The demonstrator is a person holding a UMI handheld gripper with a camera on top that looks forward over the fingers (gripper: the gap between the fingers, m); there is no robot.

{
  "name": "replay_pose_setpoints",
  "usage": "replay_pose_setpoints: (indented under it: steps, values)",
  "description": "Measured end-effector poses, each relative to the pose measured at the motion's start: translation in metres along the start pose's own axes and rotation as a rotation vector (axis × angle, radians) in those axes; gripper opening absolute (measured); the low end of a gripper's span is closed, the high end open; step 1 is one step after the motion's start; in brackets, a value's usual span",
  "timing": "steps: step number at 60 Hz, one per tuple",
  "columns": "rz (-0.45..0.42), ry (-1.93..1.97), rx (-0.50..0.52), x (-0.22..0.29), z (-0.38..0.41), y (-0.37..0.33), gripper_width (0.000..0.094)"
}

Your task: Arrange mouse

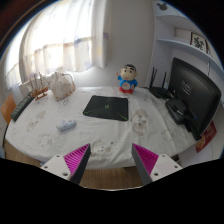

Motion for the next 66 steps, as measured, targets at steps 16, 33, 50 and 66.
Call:
replay_pose_setpoints:
  steps: [16, 33, 50, 66]
  values:
    - [0.027, -0.025, 0.060, -0.018, 0.075, 0.027, 0.0856]
    - [0.047, -0.073, 0.163, -0.043, 0.178, 0.050, 0.0855]
    - [0.000, -0.035, 0.170, -0.060, 0.220, 0.111, 0.0856]
    - [0.009, -0.042, 0.129, -0.060, 0.233, 0.176, 0.0854]
Point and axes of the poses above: the point between the fingertips, and its own axes, seen from behind it with the camera up: z to the left, x up, y forward, the way the camera looks, the point moved 10 cm from there along -y, backward, against the way the camera looks, and after that the axes turned 15 degrees about y, right-handed, at the moved point
